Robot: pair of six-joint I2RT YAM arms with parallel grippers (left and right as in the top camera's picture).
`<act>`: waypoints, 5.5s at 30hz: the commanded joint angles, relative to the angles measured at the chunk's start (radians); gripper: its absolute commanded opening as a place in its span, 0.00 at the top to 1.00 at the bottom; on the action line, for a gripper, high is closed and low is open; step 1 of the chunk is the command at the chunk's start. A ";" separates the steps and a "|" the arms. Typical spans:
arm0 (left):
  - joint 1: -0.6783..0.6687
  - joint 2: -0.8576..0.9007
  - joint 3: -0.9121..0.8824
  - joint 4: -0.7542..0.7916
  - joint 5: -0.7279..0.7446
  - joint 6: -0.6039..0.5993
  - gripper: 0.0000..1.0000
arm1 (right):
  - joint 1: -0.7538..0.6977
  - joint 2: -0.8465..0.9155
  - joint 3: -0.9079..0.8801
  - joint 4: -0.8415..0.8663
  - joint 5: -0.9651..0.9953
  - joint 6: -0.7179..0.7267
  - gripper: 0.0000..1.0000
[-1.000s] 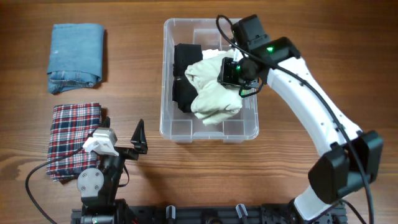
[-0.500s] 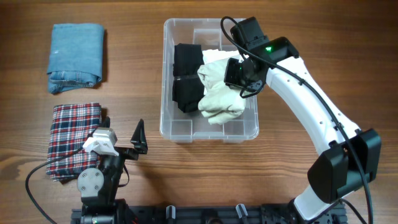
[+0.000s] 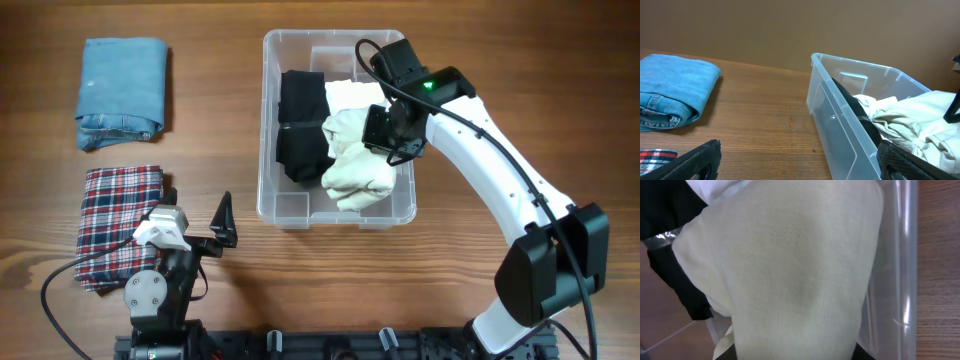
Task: Pack container
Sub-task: 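Press the cream cloth down beside the white t-shirt with the right gripper, then release the cream cloth and move the right gripper back right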
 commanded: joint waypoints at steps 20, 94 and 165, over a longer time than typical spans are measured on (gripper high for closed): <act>0.006 -0.002 -0.005 -0.004 -0.010 0.019 0.00 | 0.009 -0.029 0.193 -0.173 0.164 -0.092 0.18; 0.006 -0.001 -0.005 -0.004 -0.010 0.019 0.00 | 0.065 -0.008 -0.031 0.141 0.231 -0.122 0.90; 0.006 -0.001 -0.005 -0.004 -0.010 0.019 0.00 | 0.103 0.140 0.021 0.071 0.352 -0.100 0.85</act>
